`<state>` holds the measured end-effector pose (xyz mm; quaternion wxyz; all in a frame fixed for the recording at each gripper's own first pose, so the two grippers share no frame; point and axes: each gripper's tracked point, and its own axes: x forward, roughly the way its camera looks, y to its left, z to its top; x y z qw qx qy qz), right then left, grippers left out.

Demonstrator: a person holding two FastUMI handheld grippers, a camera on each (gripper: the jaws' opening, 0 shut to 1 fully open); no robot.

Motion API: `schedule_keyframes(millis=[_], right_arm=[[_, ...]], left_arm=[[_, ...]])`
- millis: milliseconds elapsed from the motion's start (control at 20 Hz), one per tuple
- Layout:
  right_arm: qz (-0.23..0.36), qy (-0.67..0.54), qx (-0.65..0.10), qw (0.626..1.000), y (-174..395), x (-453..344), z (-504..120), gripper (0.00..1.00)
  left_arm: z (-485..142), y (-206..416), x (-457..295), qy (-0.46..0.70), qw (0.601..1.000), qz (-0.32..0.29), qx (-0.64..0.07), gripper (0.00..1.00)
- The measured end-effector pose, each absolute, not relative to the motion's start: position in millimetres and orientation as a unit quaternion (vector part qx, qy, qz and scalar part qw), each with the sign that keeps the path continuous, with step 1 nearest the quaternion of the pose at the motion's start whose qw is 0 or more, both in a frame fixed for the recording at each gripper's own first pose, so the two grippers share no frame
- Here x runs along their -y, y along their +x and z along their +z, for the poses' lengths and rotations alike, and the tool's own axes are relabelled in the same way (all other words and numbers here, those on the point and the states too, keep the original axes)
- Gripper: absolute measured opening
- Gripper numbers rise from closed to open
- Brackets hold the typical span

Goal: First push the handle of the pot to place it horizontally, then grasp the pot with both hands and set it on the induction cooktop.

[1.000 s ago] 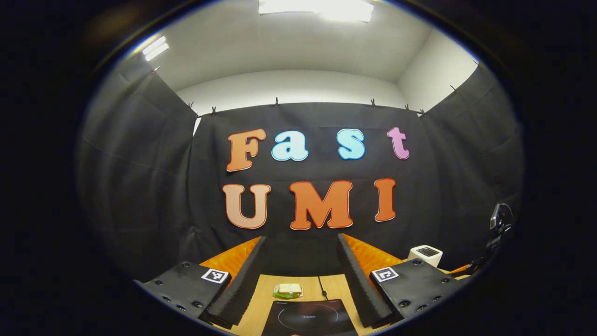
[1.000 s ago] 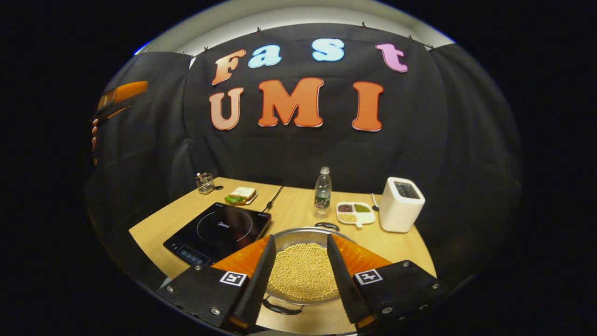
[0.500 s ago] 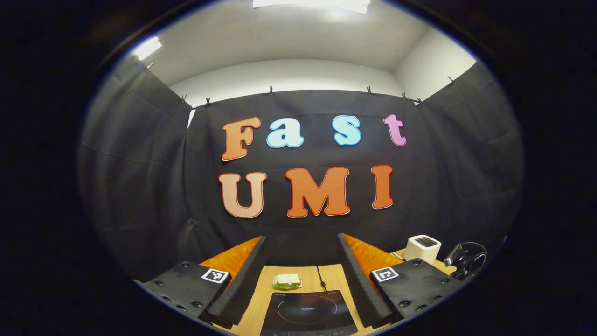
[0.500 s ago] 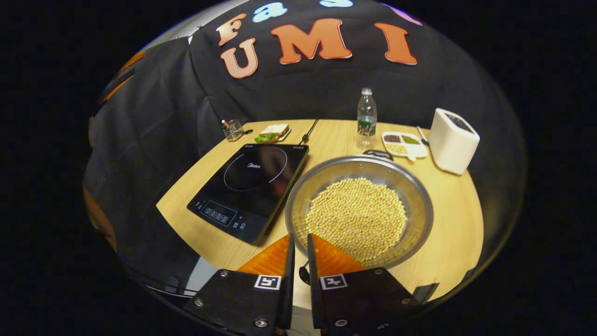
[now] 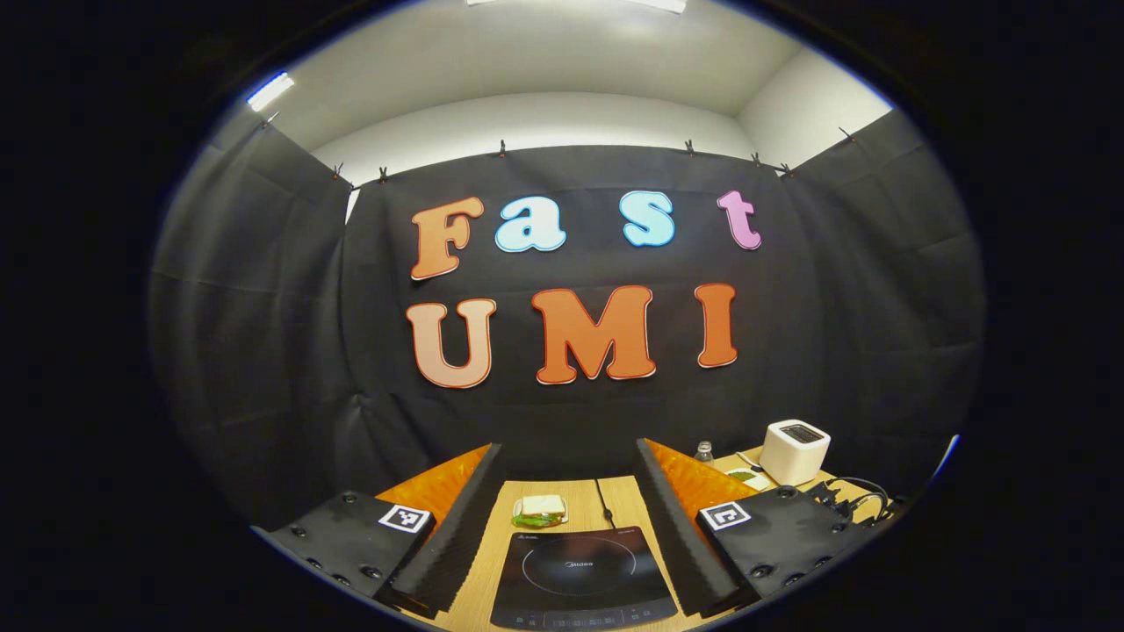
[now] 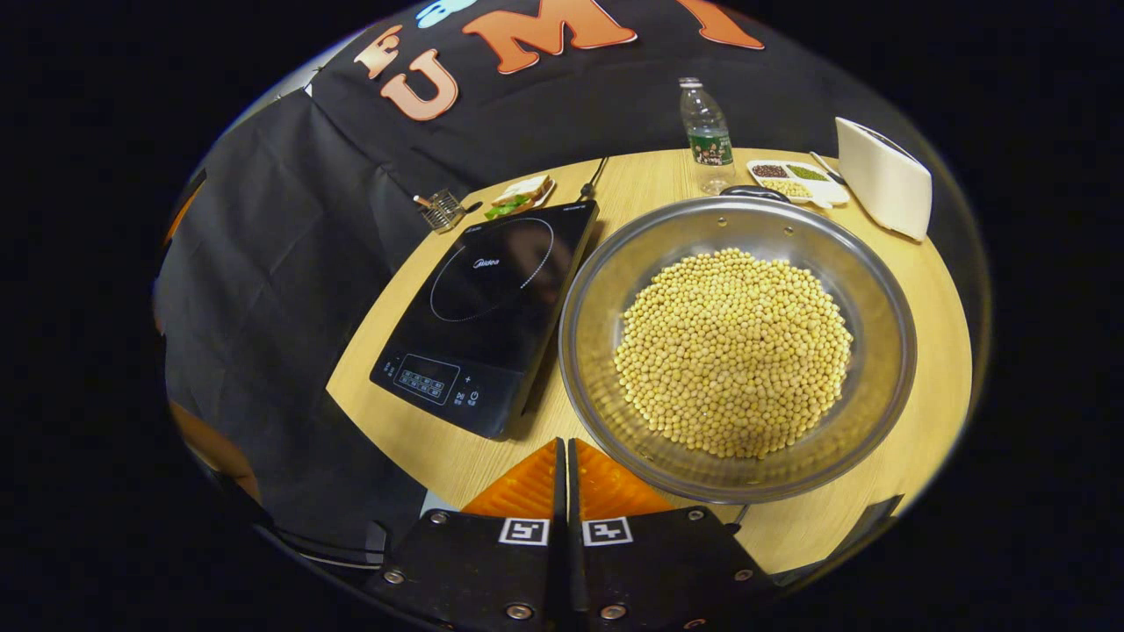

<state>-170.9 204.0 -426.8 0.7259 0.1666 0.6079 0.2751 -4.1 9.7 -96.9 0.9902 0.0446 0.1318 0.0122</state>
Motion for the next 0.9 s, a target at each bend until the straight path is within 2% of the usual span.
schedule_keyframes(millis=[50,250,300,350,450,500,550,600,900], right_arm=[[0.274,0.167,-0.613,0.722,-172,-206,-431,0.00],[0.277,0.191,-0.622,0.707,-180,-221,-442,0.00],[0.276,0.190,-0.623,0.707,-179,-220,-443,0.00],[0.273,0.192,-0.623,0.708,-178,-219,-444,0.00],[0.277,0.188,-0.622,0.708,-180,-218,-445,0.00],[0.280,0.180,-0.621,0.709,-180,-216,-447,0.00],[0.281,0.175,-0.620,0.711,-182,-210,-447,0.00],[0.279,0.171,-0.622,0.711,-183,-204,-450,0.00],[0.216,0.104,-0.645,0.725,-191,-150,-490,0.00]], left_arm=[[-99,-4,-11,0.046,0.990,0.013,-0.133,0.96],[-109,-5,-17,0.041,0.989,0.016,-0.141,0.94],[-112,-5,-17,0.043,0.989,0.016,-0.143,0.99],[-115,-5,-18,0.045,0.988,0.016,-0.144,0.94],[-119,-6,-18,0.049,0.988,0.012,-0.149,0.94],[-121,-6,-17,0.050,0.987,0.009,-0.151,0.99],[-123,-8,-18,0.049,0.987,0.010,-0.152,0.94],[-124,-7,-19,0.049,0.987,0.009,-0.151,0.96],[-118,-3,-23,0.046,0.991,0.014,-0.129,0.98]])
